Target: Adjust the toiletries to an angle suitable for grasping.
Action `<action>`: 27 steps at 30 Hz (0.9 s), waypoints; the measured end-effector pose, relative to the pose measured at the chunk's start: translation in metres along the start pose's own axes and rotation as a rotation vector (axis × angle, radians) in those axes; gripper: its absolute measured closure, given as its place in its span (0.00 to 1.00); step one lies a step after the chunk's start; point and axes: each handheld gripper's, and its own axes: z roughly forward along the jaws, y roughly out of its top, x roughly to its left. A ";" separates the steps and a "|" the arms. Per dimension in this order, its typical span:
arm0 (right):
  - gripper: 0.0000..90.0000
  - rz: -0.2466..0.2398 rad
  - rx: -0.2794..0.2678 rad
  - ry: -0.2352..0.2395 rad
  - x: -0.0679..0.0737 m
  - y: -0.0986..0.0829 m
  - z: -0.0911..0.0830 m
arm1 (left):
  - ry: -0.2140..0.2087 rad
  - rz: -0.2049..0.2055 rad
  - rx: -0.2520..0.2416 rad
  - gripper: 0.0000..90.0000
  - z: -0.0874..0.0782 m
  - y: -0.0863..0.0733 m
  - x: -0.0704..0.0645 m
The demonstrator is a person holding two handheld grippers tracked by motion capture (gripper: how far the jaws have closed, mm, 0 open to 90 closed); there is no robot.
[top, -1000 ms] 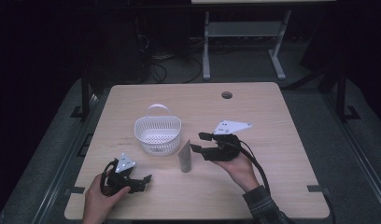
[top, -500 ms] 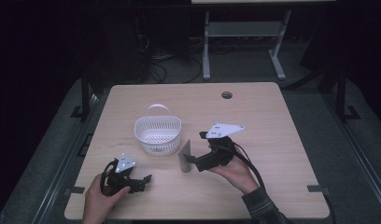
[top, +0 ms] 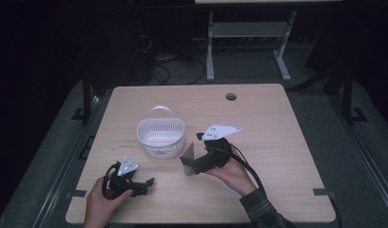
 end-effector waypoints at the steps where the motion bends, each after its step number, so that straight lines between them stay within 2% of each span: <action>1: 0.01 0.001 0.001 -0.003 0.000 0.000 0.001 | 0.000 0.000 0.000 0.14 0.000 0.000 0.000; 9: 0.01 -0.003 0.019 -0.025 0.000 -0.003 0.010 | 0.000 0.000 0.000 0.14 0.000 0.000 0.000; 12: 0.01 0.009 0.020 -0.006 0.000 -0.005 0.014 | 0.000 -0.001 -0.001 0.14 0.000 0.000 0.000; 20: 0.02 -0.002 0.040 0.000 0.003 -0.008 0.021 | 0.000 0.000 -0.002 0.14 0.000 0.000 0.000; 27: 0.07 0.003 0.036 0.008 0.004 -0.010 0.024 | 0.001 0.002 0.000 0.14 0.000 0.000 0.000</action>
